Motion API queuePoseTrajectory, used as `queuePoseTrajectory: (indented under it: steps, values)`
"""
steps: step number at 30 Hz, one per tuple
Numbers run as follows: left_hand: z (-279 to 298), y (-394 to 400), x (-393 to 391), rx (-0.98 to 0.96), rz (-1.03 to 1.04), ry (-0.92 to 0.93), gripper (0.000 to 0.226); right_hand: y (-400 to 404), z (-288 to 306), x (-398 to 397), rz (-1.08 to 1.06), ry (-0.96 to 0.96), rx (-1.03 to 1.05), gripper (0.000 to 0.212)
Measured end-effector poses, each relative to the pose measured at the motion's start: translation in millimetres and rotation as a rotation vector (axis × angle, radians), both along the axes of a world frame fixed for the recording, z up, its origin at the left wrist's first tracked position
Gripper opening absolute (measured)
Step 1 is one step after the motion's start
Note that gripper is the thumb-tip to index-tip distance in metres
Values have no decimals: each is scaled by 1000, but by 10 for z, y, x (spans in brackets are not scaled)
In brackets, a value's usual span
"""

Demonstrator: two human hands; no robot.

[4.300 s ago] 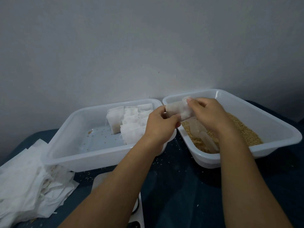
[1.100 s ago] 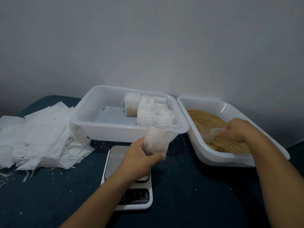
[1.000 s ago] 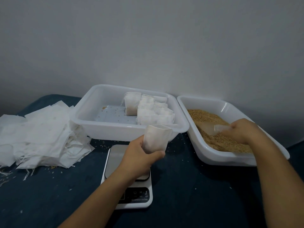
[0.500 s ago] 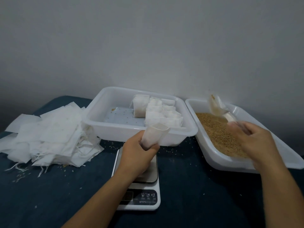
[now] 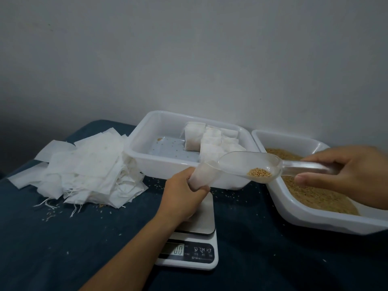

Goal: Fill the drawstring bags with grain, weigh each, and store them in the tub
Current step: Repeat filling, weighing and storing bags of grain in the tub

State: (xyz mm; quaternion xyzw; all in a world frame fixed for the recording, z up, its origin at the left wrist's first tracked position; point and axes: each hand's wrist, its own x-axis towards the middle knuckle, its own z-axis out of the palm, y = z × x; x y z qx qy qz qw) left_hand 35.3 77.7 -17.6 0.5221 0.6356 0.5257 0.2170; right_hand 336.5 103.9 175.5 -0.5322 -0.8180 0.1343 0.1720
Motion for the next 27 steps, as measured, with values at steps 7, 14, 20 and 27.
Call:
queuePoseTrajectory:
  steps: [7, 14, 20, 27]
  values:
    - [10, -24, 4, 16, -41, 21, 16, 25, 238, -222, 48, -135, -7, 40]
    - [22, -31, 15, 5, -57, 44, 21, 95, 368, -338, 110, -293, 72, 46]
    - [25, -42, 27, 6, -62, 45, 19, 82, 482, -443, 145, -420, 190, 52]
    - [24, -29, 43, -21, -51, -13, 14, 79, 442, -450, 255, -491, 519, 40]
